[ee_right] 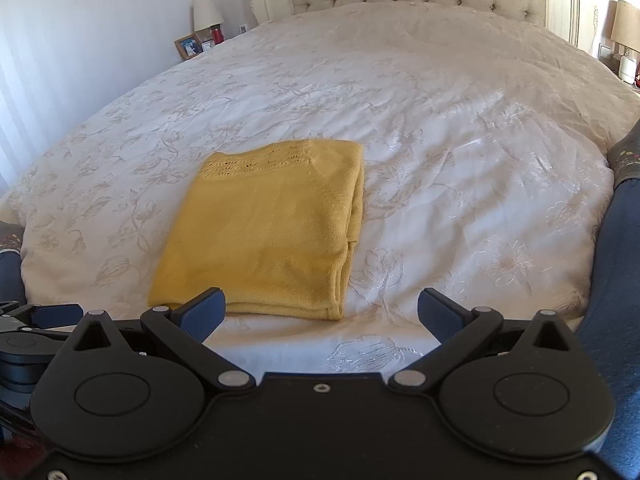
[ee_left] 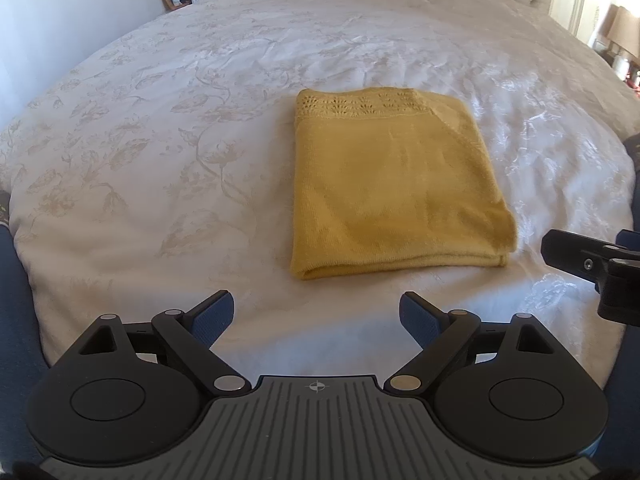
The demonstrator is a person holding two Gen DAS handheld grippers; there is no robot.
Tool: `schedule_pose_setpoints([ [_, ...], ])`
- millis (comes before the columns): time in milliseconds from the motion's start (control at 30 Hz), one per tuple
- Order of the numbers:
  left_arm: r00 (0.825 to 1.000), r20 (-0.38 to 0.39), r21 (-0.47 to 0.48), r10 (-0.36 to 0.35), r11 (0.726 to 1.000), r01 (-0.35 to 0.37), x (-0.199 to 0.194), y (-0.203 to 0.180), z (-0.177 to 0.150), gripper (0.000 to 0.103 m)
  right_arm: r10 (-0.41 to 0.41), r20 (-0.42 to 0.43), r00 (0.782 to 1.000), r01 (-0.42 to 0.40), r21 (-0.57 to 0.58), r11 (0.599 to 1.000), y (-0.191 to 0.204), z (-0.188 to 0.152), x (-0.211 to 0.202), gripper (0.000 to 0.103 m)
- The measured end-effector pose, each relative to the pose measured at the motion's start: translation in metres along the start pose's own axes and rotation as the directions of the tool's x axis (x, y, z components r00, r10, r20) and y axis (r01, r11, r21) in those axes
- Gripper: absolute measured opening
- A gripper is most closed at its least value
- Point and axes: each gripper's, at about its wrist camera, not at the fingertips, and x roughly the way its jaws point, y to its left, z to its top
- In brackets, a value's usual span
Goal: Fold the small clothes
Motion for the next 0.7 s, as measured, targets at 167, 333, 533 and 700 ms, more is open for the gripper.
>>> schedule_pose_setpoints([
  [167, 1.000, -0.005, -0.005, -0.001, 1.000, 0.001, 0.0005, 0.0004, 0.0003, 0.091, 0.002, 0.001, 1.000, -0.002, 0.004, 1.000, 0.0011, -0.0005, 0.0000, 0.102],
  [333, 1.000, -0.008, -0.009, -0.001, 1.000, 0.001, 0.0014, 0.0014, 0.0008, 0.091, 0.004, -0.001, 1.000, -0.004, 0.006, 1.000, 0.0014, -0.0004, 0.0007, 0.102],
  [533, 1.000, -0.012, -0.008, -0.003, 1.000, 0.003, 0.0015, 0.0014, 0.0005, 0.091, 0.008, -0.002, 1.000, -0.008, 0.011, 1.000, 0.0019, -0.0010, 0.0014, 0.102],
  [700, 1.000, -0.015, -0.009, -0.003, 1.000, 0.003, 0.0023, 0.0005, 0.0005, 0.091, 0.012, -0.005, 1.000, -0.011, 0.014, 1.000, 0.0009, -0.0009, 0.0025, 0.102],
])
